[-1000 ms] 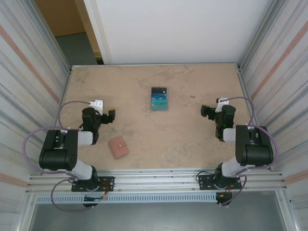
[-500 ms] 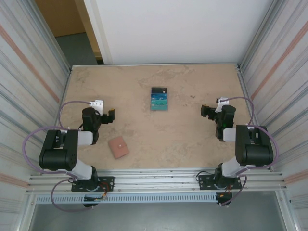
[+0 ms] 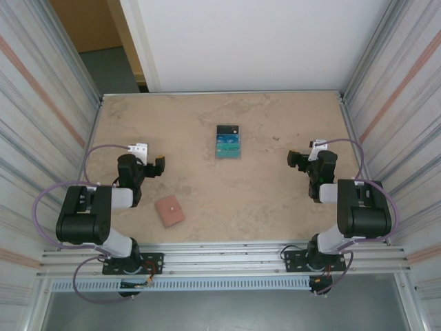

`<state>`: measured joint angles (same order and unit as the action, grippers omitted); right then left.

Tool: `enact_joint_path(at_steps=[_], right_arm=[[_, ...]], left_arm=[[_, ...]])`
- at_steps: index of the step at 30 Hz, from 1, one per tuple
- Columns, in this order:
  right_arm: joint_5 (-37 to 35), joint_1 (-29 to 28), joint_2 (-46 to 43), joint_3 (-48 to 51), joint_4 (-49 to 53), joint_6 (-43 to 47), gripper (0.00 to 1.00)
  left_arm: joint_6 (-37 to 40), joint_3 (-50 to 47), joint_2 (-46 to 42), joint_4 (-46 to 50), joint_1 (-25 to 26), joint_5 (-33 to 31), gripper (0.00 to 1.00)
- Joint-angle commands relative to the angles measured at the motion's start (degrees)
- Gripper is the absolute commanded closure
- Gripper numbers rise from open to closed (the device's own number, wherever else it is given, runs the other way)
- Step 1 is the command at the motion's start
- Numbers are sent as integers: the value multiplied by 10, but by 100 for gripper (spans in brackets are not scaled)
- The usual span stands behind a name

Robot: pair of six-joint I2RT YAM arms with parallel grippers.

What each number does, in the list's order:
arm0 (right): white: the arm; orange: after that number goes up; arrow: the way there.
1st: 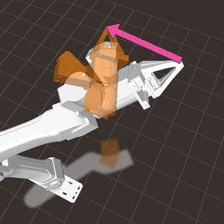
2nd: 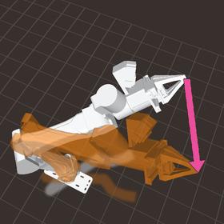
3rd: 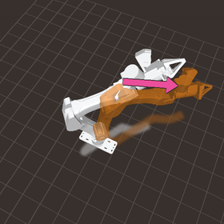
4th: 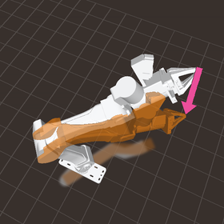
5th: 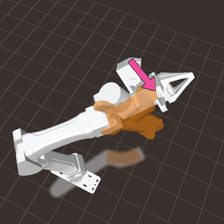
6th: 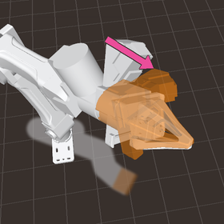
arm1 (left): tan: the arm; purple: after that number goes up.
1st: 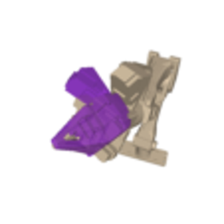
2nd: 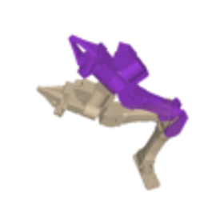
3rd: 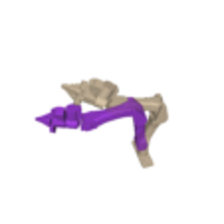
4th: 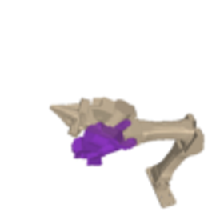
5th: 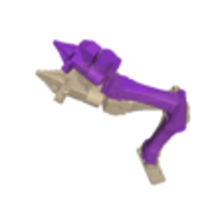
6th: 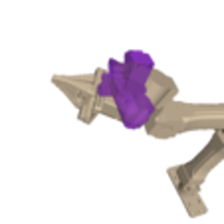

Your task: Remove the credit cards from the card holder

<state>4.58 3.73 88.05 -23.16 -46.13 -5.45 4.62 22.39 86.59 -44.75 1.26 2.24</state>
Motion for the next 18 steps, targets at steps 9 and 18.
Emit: enact_joint_path(at_steps=[9, 18], right_arm=[[-4, -1, 3, -2, 1, 7, 1], [-28, -1, -33, -23, 67, -4, 1]], left_arm=[[-3, 14, 1, -3, -1, -7, 1], [-9, 37, -32, 63, 0, -19, 2]])
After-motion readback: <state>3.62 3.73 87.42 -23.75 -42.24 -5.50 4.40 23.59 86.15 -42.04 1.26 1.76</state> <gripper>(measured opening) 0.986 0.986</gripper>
